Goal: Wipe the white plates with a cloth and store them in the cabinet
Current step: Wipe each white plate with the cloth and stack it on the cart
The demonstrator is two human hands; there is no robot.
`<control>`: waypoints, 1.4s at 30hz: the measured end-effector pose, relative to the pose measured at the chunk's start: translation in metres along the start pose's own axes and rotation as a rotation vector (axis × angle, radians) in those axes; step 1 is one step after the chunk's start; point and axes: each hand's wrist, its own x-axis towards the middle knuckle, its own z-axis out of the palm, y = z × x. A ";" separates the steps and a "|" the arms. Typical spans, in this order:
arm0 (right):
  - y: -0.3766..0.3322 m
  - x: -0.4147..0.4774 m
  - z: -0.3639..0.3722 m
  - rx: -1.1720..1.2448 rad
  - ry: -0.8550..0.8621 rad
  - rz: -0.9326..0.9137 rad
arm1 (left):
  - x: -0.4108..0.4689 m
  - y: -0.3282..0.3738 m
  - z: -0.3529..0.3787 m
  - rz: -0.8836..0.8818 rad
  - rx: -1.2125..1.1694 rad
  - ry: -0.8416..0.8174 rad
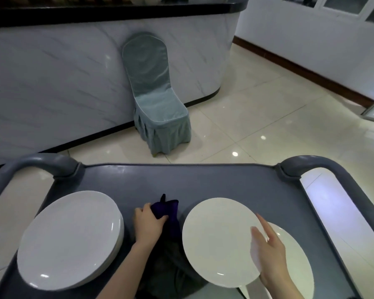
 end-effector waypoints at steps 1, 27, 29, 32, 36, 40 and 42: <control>0.001 0.001 0.002 -0.004 0.010 0.000 | 0.003 0.000 0.000 0.003 -0.015 0.002; -0.028 -0.006 0.021 0.177 0.042 -0.191 | -0.108 0.046 -0.032 1.001 0.205 -0.171; -0.032 -0.008 0.019 0.157 0.023 -0.225 | -0.116 0.044 -0.031 1.031 0.267 -0.125; -0.039 -0.009 0.019 0.151 0.009 -0.257 | -0.132 0.045 -0.028 1.107 0.325 -0.126; -0.040 -0.015 0.026 0.146 -0.037 -0.280 | -0.145 0.062 -0.012 1.178 0.519 -0.209; -0.036 -0.028 0.039 0.144 -0.122 -0.282 | -0.116 0.078 0.000 1.052 0.518 -0.174; -0.036 -0.032 0.041 0.142 -0.153 -0.281 | -0.100 0.078 -0.006 0.905 0.522 -0.097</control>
